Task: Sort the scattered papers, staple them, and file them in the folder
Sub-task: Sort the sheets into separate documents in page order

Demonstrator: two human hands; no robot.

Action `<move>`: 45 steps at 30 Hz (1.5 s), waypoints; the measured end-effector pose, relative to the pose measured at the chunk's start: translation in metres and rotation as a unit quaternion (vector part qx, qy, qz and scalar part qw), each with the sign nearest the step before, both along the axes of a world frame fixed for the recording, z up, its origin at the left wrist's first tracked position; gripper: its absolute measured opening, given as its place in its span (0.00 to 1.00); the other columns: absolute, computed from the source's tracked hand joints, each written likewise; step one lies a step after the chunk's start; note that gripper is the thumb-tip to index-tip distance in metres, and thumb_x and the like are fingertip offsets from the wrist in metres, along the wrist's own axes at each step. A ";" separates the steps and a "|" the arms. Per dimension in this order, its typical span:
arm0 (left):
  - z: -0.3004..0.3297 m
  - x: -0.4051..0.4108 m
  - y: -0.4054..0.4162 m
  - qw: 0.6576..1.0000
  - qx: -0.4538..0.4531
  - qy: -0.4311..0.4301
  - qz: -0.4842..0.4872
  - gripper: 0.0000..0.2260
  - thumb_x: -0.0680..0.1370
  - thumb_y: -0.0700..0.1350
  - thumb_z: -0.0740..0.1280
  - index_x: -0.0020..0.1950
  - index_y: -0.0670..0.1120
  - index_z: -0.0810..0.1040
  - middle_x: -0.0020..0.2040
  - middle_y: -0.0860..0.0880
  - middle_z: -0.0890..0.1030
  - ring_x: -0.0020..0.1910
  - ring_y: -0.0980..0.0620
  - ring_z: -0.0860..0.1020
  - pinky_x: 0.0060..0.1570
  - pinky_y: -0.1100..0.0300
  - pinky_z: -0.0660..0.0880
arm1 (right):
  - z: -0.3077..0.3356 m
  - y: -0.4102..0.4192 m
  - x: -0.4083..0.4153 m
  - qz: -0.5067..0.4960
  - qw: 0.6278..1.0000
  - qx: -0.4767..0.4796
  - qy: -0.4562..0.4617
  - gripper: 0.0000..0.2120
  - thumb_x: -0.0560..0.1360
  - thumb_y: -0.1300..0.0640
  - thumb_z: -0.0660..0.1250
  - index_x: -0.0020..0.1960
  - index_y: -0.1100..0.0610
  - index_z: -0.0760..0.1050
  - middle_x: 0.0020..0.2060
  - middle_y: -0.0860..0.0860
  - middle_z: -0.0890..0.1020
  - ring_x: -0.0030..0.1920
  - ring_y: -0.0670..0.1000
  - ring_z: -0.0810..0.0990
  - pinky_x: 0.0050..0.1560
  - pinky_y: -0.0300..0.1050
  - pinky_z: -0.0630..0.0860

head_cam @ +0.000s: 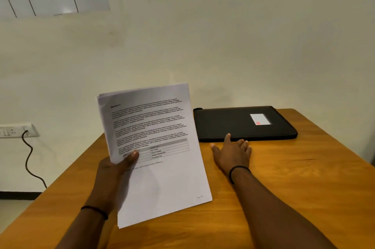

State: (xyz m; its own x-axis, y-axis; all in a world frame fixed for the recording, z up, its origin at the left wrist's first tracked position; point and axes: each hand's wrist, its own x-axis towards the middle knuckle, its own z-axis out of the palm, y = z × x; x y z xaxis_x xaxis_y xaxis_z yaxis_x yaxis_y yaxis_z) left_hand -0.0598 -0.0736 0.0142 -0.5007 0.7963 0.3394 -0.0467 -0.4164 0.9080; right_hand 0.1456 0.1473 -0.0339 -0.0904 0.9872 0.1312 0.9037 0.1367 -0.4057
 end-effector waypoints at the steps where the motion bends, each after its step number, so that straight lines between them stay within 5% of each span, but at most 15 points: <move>1: 0.004 0.005 0.001 1.000 0.001 -0.009 -0.006 0.18 0.79 0.32 0.62 0.68 0.43 0.75 0.62 0.42 0.81 0.61 0.42 0.80 0.60 0.45 0.78 | 0.003 -0.007 0.004 0.008 0.994 0.024 0.103 0.37 0.78 0.31 0.52 0.77 0.54 0.60 0.73 0.60 0.68 0.74 0.61 0.65 0.72 0.56 0.65; 2: 0.006 0.008 0.002 1.000 -0.003 -0.020 -0.010 0.17 0.79 0.33 0.63 0.67 0.42 0.75 0.61 0.42 0.82 0.61 0.41 0.80 0.59 0.45 0.78 | 0.005 -0.019 0.007 0.033 0.968 0.019 0.249 0.36 0.76 0.30 0.54 0.73 0.53 0.66 0.69 0.56 0.74 0.70 0.57 0.71 0.68 0.53 0.71; 4: 0.016 0.016 0.004 1.000 -0.010 -0.016 -0.005 0.15 0.78 0.34 0.65 0.65 0.41 0.77 0.59 0.42 0.83 0.58 0.42 0.82 0.56 0.48 0.80 | 0.023 -0.048 0.019 0.114 0.841 -0.044 0.527 0.36 0.71 0.26 0.58 0.68 0.50 0.72 0.61 0.51 0.81 0.62 0.52 0.79 0.62 0.50 0.77; 5: 0.020 0.019 0.005 1.000 -0.020 0.002 0.002 0.14 0.78 0.36 0.66 0.63 0.41 0.78 0.58 0.42 0.84 0.56 0.42 0.83 0.52 0.51 0.82 | 0.034 -0.060 0.027 0.161 0.781 -0.070 0.600 0.38 0.69 0.25 0.60 0.67 0.50 0.73 0.59 0.50 0.82 0.59 0.50 0.82 0.59 0.49 0.79; 7: 0.029 0.026 0.010 0.999 -0.040 0.036 0.006 0.11 0.77 0.38 0.67 0.60 0.40 0.80 0.54 0.43 0.85 0.52 0.42 0.84 0.44 0.57 0.82 | 0.058 -0.075 0.039 0.243 0.736 -0.066 0.628 0.40 0.66 0.26 0.66 0.68 0.51 0.71 0.57 0.50 0.84 0.56 0.49 0.84 0.52 0.45 0.81; 12: 0.051 0.052 0.016 0.999 -0.014 0.020 -0.030 0.11 0.79 0.37 0.67 0.61 0.40 0.79 0.54 0.45 0.85 0.51 0.45 0.85 0.45 0.57 0.82 | 0.114 -0.086 0.057 0.290 0.724 -0.013 0.626 0.23 0.70 0.61 0.74 0.63 0.60 0.73 0.53 0.54 0.85 0.55 0.56 0.84 0.51 0.47 0.82; 18: 0.043 0.077 0.015 0.996 -0.057 0.048 -0.046 0.10 0.76 0.38 0.70 0.56 0.43 0.81 0.50 0.48 0.86 0.48 0.46 0.85 0.41 0.59 0.81 | 0.104 -0.098 0.080 0.279 0.728 -0.063 0.623 0.16 0.71 0.68 0.72 0.57 0.59 0.79 0.51 0.53 0.86 0.52 0.55 0.85 0.47 0.42 0.81; 38: 0.037 0.074 0.009 0.998 -0.037 0.031 -0.050 0.14 0.75 0.40 0.71 0.61 0.42 0.80 0.55 0.46 0.85 0.52 0.46 0.84 0.51 0.53 0.82 | 0.083 -0.122 0.069 0.246 0.775 -0.046 0.581 0.13 0.71 0.61 0.75 0.54 0.52 0.79 0.46 0.45 0.86 0.47 0.46 0.85 0.41 0.37 0.81; 45: 0.006 0.088 0.007 0.997 -0.062 -0.002 -0.043 0.12 0.76 0.37 0.70 0.58 0.45 0.80 0.53 0.50 0.86 0.50 0.51 0.84 0.45 0.62 0.80 | 0.043 -0.128 0.069 0.208 0.781 -0.077 0.584 0.17 0.69 0.60 0.76 0.55 0.49 0.80 0.49 0.44 0.86 0.51 0.47 0.84 0.48 0.42 0.82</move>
State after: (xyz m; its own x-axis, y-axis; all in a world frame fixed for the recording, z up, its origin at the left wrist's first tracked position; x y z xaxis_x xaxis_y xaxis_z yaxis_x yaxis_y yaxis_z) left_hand 0.0281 -0.0669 0.0207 -0.4295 0.8725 0.2330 -0.0821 -0.2947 0.9521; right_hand 0.2143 0.0190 0.0092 -0.3153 0.9167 0.2455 -0.2032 0.1875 -0.9610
